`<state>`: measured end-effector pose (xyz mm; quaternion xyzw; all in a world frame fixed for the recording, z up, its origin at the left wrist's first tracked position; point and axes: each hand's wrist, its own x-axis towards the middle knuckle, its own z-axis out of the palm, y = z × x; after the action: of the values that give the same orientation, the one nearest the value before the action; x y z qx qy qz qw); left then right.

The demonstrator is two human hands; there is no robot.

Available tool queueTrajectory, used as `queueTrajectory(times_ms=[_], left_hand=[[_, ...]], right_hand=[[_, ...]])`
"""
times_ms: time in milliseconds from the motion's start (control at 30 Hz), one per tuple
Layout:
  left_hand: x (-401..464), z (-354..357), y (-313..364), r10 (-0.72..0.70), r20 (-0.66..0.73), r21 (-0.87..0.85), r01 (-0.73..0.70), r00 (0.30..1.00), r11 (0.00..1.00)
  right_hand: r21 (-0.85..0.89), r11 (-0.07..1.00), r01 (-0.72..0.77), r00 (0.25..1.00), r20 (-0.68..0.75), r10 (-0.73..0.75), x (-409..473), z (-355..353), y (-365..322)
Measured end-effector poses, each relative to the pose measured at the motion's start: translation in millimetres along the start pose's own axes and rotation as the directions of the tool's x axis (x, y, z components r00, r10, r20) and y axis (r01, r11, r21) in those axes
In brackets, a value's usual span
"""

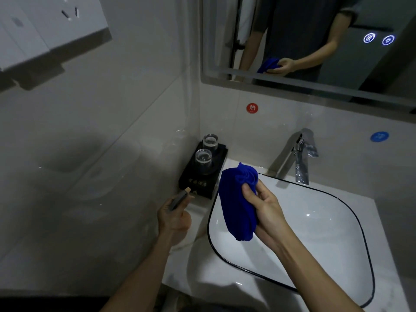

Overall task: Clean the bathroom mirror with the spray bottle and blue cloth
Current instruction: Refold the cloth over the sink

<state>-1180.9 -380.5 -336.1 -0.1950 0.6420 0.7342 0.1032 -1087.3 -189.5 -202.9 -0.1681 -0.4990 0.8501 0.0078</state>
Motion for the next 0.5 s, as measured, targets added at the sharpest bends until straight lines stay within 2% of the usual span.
queueTrajectory(times_ms=[133, 500], left_hand=[[16, -1, -9, -0.021, 0.029, 0.005, 0.021, 0.999, 1.000], [40, -3, -31, 0.052, 0.129, 0.095, -0.065, 0.990, 0.993]], right_hand=[[-0.005, 1.000, -0.002, 1.000, 0.002, 0.002, 6, -1, -1], [0.021, 1.000, -0.017, 1.000, -0.017, 0.018, 18, -10, -2]])
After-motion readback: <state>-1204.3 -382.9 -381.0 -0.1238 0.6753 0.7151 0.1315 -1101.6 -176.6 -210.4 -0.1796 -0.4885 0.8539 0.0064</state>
